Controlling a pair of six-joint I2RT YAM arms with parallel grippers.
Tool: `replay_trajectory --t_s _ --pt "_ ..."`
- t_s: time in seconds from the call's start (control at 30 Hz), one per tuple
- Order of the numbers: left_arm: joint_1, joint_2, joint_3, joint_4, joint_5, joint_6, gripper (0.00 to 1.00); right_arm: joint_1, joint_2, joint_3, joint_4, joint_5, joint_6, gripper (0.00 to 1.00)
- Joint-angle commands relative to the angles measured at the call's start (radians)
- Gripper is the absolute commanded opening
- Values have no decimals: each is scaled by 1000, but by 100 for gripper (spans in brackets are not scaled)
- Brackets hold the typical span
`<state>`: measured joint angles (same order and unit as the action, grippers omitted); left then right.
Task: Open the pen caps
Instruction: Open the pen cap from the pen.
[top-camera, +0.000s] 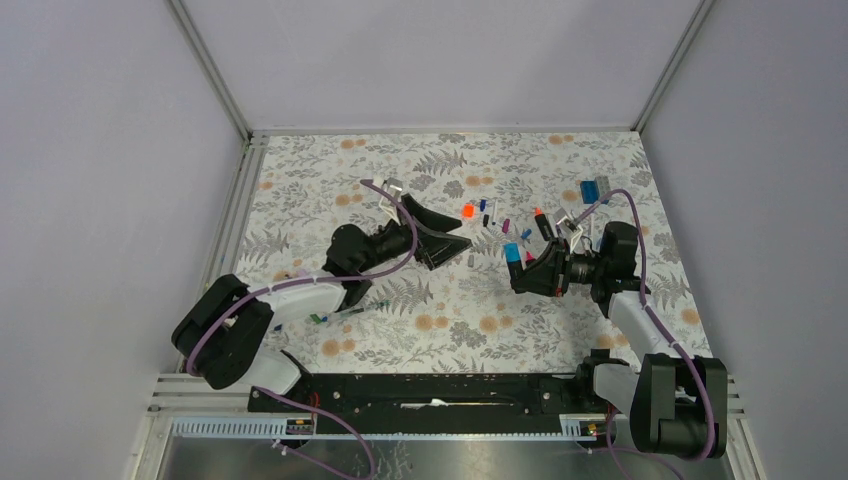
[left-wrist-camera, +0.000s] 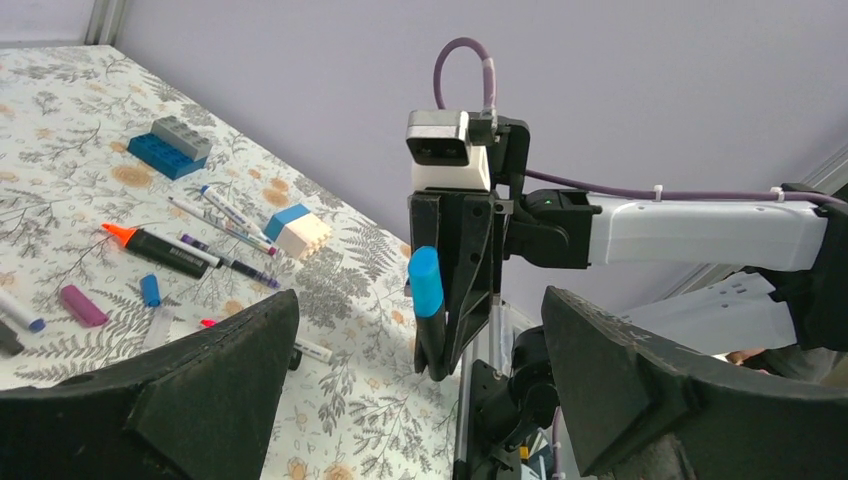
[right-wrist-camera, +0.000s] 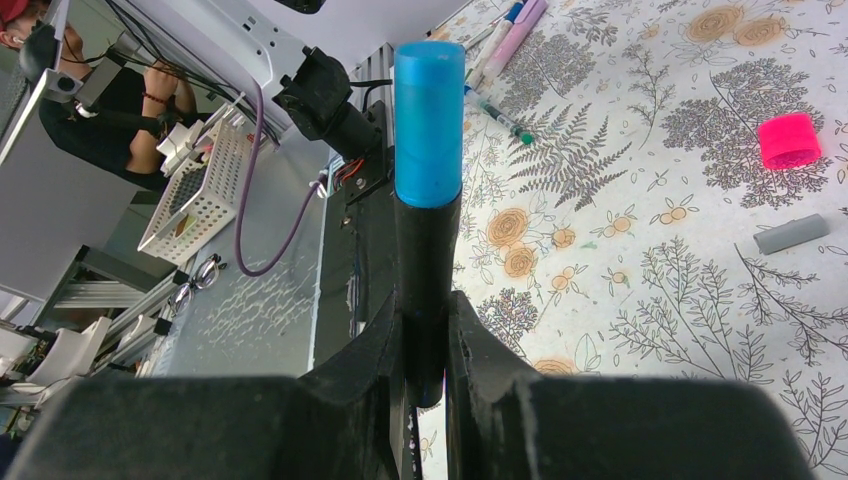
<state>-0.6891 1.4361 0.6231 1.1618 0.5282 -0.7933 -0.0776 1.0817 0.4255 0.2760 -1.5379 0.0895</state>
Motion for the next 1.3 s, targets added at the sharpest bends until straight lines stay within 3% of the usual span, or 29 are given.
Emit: replay_trajectory --t_s 0.0,0.3,0.47,0.73,0.9,1.13,1.27 --pt "-4 -57 -28 66 -40 43 99 -5 -23 -13 35 -68 -22 0" --pt "-2 -149 -66 -31 -107 69 99 -12 -36 -18 35 -71 -28 0" --pt "19 -157 -86 -27 -132 2 99 -16 -47 -21 37 -72 -31 0" --pt "79 -35 -129 318 9 -246 99 -19 -61 -30 39 -73 -33 0" --pt "60 -18 -74 203 61 -226 99 -20 -66 -32 40 -73 -34 0" --pt "-82 -102 57 -277 -70 136 99 -21 -69 -35 43 -73 -36 0" --pt "-105 -78 82 -274 -103 158 99 -21 -61 -33 43 -70 -36 0"
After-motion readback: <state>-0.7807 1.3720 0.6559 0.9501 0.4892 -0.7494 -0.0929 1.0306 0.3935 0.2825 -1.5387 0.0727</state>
